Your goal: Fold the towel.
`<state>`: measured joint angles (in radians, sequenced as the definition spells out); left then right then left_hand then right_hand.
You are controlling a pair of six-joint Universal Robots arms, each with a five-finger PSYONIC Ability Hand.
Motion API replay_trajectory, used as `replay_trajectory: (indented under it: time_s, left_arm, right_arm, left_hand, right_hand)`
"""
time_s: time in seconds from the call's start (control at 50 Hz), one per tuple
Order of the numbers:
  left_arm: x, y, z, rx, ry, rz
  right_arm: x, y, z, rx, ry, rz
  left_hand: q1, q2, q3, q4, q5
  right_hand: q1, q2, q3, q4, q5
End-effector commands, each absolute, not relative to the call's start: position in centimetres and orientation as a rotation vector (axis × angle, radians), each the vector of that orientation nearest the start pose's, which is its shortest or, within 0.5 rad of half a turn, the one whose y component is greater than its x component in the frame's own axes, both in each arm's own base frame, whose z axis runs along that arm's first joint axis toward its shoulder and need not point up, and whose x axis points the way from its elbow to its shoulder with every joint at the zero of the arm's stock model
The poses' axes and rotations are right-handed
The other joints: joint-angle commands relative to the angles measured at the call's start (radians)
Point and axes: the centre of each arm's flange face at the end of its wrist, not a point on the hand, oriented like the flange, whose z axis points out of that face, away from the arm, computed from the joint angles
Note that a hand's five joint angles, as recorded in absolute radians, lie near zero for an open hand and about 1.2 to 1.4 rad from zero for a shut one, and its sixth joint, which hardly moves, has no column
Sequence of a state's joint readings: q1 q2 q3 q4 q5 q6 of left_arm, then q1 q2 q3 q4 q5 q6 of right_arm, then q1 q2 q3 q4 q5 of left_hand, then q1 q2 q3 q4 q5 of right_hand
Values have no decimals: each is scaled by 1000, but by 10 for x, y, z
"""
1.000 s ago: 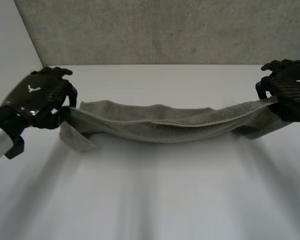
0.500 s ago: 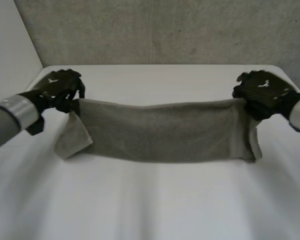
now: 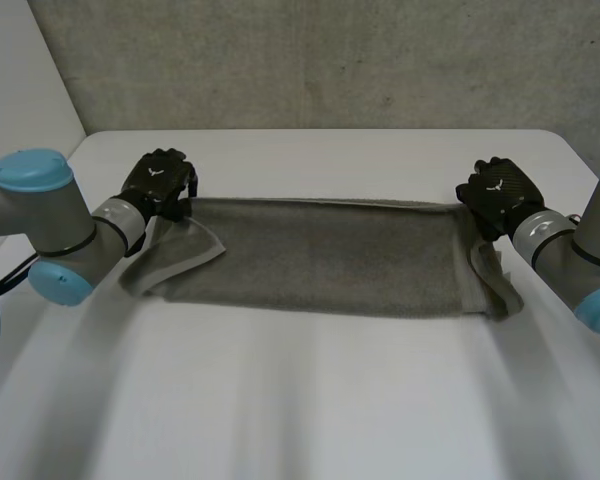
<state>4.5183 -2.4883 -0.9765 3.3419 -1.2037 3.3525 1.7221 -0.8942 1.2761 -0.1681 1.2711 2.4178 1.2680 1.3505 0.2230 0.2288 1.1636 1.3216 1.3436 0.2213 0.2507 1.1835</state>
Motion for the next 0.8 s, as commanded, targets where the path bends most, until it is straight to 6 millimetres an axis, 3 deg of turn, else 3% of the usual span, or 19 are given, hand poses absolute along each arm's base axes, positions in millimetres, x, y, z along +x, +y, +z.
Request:
replay_trajectory:
  time_s: [0.02, 0.24, 0.4, 0.42, 0.44, 0.46, 0.48, 0.5, 0.52, 0.54, 0.56, 0.58, 0.66, 0.7, 0.8]
  left_arm:
    - [-253, -430, 136, 932, 2359, -2242]
    - [-253, -431, 124, 918, 2371, -2220]
    - [-255, -429, 124, 925, 2375, -2220]
    - [-255, -428, 125, 923, 2374, -2222]
    - [-255, -428, 125, 923, 2374, -2222]
    - [-255, -428, 129, 925, 2369, -2228]
    - [-256, -427, 134, 923, 2357, -2238]
    - [-256, -427, 134, 923, 2357, -2238]
    - [-255, -426, 140, 919, 2351, -2245]
    - [-254, -422, 147, 919, 2345, -2253]
    - [-254, -422, 147, 919, 2345, -2253]
    - [-254, -418, 154, 925, 2342, -2261]
    - [-254, -407, 171, 937, 2327, -2285]
    - [-257, -393, 188, 952, 2310, -2309]
    - [-257, -372, 204, 964, 2318, -2316]
  right_arm:
    - [224, -394, 146, -1372, 2116, -2023]
    - [225, -395, 123, -1404, 2119, -1973]
    - [223, -397, 127, -1421, 2120, -1999]
    - [223, -398, 130, -1418, 2121, -2009]
    - [222, -398, 134, -1417, 2117, -2020]
    - [222, -398, 134, -1417, 2117, -2020]
    - [222, -398, 137, -1412, 2119, -2027]
    - [222, -398, 137, -1412, 2119, -2027]
    - [221, -397, 140, -1408, 2124, -2038]
    - [221, -396, 147, -1397, 2119, -2058]
    - [221, -396, 147, -1397, 2119, -2058]
    - [219, -397, 155, -1382, 2117, -2082]
    - [214, -391, 180, -1309, 2100, -2132]
    - [212, -389, 190, -1262, 2095, -2147]
    - [204, -373, 220, -1113, 2064, -2170]
  left_hand:
    - [128, 46, -48, -54, 58]
    - [128, 46, -48, -54, 58]
    - [128, 46, -48, -54, 58]
    - [128, 46, -48, -54, 58]
    - [128, 46, -48, -54, 58]
    - [117, 35, -48, -54, 47]
    - [-307, -390, -48, -54, -378]
    - [-312, -394, -48, -54, -382]
    - [-617, -699, -48, -54, -687]
    - [-841, -923, -48, -54, -911]
    - [-843, -926, -48, -54, -913]
    - [-1047, -1129, -48, -54, -1117]
    - [-1081, -1163, -48, -54, -1151]
    - [-1081, -1163, -48, -54, -1151]
    - [-1081, -1163, -48, -54, -1151]
  right_hand:
    - [75, 53, -47, -76, 38]
    - [75, 53, -47, -76, 38]
    - [75, 53, -47, -76, 38]
    - [3, -19, -47, -76, -33]
    - [-431, -453, -47, -76, -467]
    - [-435, -457, -47, -76, -472]
    - [-982, -1004, -47, -76, -1018]
    - [-987, -1009, -47, -76, -1023]
    - [-1147, -1169, -47, -76, -1184]
    - [-1147, -1169, -47, -76, -1184]
    - [-1147, -1169, -47, -76, -1184]
    - [-1147, -1169, -47, -76, -1184]
    - [-1147, -1169, -47, -76, -1184]
    - [-1147, -1169, -47, -76, -1184]
    - [-1147, -1169, -47, -76, -1184]
